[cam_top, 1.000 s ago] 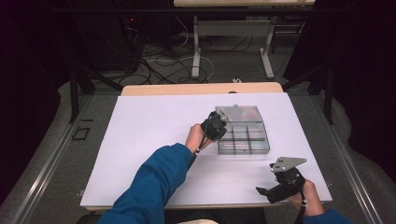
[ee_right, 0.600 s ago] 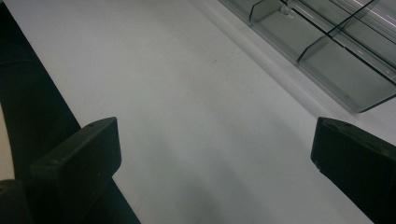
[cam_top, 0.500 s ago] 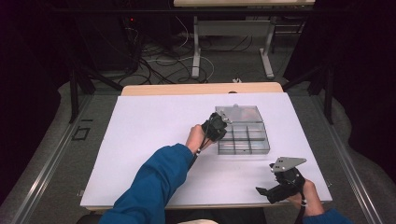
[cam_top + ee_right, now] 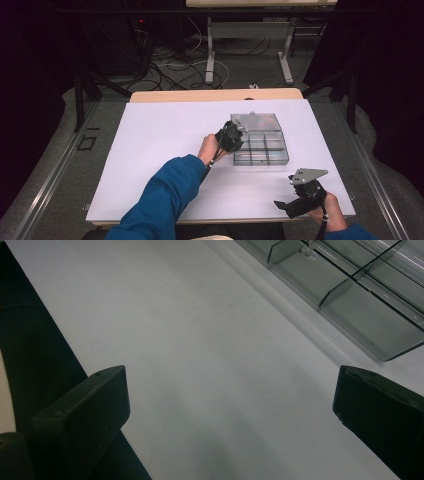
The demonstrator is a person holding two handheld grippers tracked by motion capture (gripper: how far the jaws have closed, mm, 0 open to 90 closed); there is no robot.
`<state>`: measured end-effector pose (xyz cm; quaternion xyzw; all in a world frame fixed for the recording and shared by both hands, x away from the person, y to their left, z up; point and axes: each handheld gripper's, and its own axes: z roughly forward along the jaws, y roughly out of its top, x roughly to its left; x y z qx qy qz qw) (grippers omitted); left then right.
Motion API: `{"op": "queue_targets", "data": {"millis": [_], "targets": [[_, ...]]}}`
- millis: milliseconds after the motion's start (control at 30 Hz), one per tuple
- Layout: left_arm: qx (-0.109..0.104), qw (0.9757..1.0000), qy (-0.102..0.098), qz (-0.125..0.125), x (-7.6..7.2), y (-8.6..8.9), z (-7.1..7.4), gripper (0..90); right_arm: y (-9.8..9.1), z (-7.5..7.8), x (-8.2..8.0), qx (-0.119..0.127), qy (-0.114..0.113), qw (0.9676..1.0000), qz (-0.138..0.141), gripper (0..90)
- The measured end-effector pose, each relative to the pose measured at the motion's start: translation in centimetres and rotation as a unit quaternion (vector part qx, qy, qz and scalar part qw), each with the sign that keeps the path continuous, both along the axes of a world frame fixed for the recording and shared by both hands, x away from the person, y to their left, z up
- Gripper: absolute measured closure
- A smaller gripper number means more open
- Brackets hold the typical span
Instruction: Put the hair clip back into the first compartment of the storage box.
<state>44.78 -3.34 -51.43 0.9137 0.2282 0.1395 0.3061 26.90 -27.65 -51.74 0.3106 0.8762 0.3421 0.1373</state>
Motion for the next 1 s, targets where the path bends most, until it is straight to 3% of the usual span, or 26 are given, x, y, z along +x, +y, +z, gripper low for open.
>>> {"op": "queue_targets", "data": {"millis": [133, 467, 733, 833, 1000], "targets": [[-0.013, 0.9999, -0.004, 0.003, -0.5, 0.8, 0.7, 71.9, 0.0, 0.0, 0.0, 0.000, 0.004, 1.0000, 0.000, 1.3], [-0.024, 0.9996, -0.013, 0.006, -2.3, 3.5, 1.7, 39.6, 0.0, 0.0, 0.0, 0.002, 0.005, 1.0000, -0.003, 1.3], [-0.028, 0.9993, -0.018, 0.014, -4.0, 6.0, 1.5, 25.5, 0.0, 0.0, 0.0, 0.000, 0.001, 1.0000, -0.006, 1.3], [-0.018, 0.9995, -0.019, 0.016, -4.4, 6.7, 1.4, 20.7, 0.0, 0.0, 0.0, -0.001, 0.003, 1.0000, -0.004, 1.3], [-0.019, 0.9994, -0.018, 0.021, -5.1, 7.6, 1.5, 16.2, 0.0, 0.0, 0.0, 0.000, 0.003, 1.0000, -0.003, 1.3]]}}
